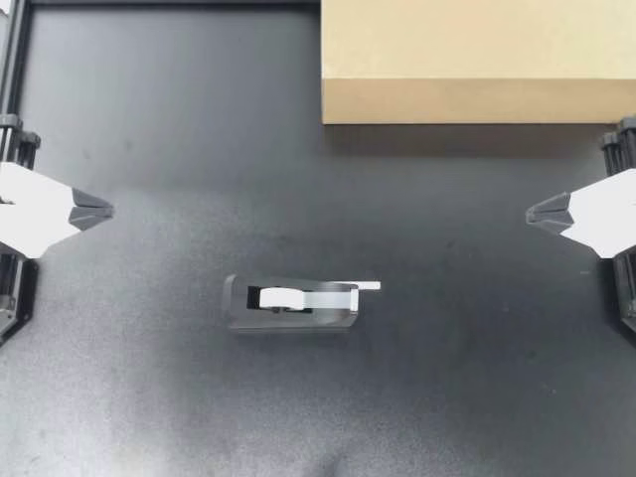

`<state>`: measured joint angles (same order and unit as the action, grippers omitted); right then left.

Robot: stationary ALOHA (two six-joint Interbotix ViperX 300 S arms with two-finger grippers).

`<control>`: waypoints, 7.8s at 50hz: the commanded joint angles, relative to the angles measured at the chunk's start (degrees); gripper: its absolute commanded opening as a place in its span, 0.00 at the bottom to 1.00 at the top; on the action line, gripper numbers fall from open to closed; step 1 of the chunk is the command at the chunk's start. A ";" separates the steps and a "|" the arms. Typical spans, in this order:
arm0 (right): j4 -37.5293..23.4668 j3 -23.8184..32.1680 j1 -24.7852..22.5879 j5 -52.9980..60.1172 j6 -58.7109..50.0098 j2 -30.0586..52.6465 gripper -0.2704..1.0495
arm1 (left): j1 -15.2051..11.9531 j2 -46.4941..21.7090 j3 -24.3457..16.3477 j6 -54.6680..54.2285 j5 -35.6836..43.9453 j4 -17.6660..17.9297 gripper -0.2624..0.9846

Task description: Cut a small piece of tape from the tape dispenser then place it on the cardboard box's edge.

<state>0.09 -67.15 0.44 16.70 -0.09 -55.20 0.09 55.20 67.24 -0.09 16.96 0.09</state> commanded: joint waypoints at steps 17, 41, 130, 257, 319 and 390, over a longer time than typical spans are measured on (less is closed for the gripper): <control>1.05 6.94 1.14 0.79 -0.62 10.99 0.11 | 0.88 -0.97 -0.44 0.26 0.53 0.09 0.11; 2.11 32.43 2.64 -28.48 -2.55 45.70 0.11 | 0.88 -2.46 0.35 0.18 0.53 0.09 0.11; 45.00 64.25 20.92 -89.47 31.64 81.12 0.55 | 0.88 -4.13 3.25 -0.79 0.62 0.53 0.11; 47.46 53.35 19.07 -87.45 31.73 72.33 0.14 | 0.88 -4.57 4.04 -1.05 0.53 0.62 0.11; 44.65 42.98 19.60 -73.92 32.96 68.99 0.14 | 0.88 -7.56 3.96 -1.14 1.93 0.62 0.11; 17.23 51.94 7.82 -57.92 20.04 51.68 0.14 | 0.88 -41.04 -13.45 -1.05 12.92 6.33 0.56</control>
<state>17.23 -17.14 8.61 -41.57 19.95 -3.25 0.88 14.85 55.99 -1.23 29.36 6.42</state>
